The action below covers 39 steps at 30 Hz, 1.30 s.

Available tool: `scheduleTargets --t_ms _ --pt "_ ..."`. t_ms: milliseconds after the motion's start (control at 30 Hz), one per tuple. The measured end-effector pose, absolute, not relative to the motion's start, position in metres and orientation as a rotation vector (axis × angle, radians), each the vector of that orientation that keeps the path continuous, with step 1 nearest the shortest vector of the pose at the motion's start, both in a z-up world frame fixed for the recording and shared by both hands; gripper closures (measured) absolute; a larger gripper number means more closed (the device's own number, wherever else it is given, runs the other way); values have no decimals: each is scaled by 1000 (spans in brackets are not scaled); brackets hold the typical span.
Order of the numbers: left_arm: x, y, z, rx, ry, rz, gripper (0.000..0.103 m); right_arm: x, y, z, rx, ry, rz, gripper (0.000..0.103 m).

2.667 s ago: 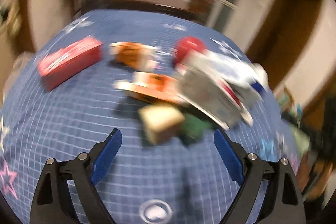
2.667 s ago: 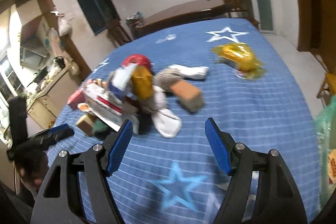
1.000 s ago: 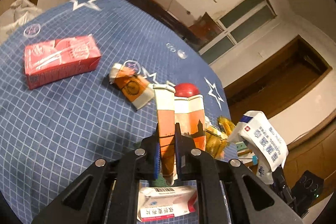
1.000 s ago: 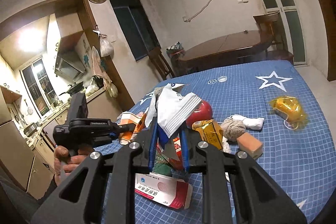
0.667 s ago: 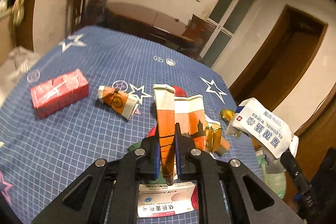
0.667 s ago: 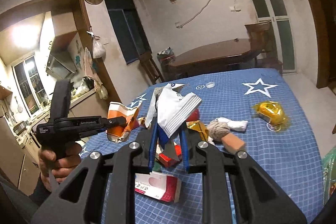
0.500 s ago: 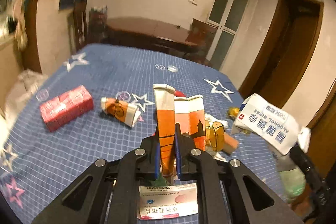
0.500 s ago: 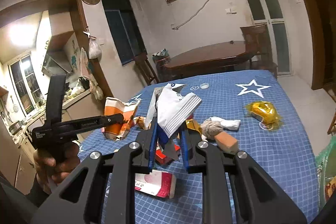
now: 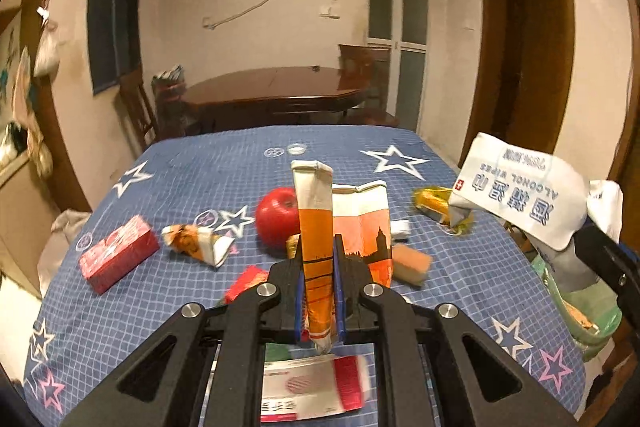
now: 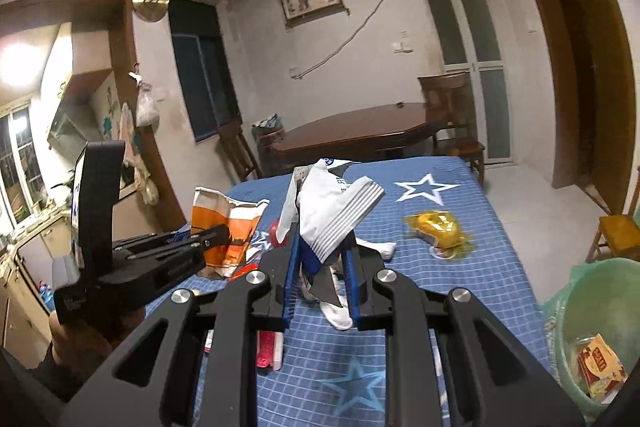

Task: Collect trash
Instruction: 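Carry both items to the green bin and open both tools to release them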

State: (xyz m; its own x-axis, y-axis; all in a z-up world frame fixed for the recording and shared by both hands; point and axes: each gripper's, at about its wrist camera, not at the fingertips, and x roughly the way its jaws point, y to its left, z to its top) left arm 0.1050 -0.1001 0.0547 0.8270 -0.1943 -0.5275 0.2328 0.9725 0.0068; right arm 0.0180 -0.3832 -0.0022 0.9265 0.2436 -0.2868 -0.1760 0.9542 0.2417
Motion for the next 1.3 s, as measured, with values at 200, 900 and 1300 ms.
scheduleTargets --t_ms 200,900,1300 --pt "99 -146 56 129 529 -285 91 3 -413 0 248 288 148 85" --pt "69 -379 31 366 475 -658 91 -79 -558 -11 332 256 -313 84" --pt "60 -491 -14 485 534 -855 91 -101 -613 -36 356 368 -510 84"
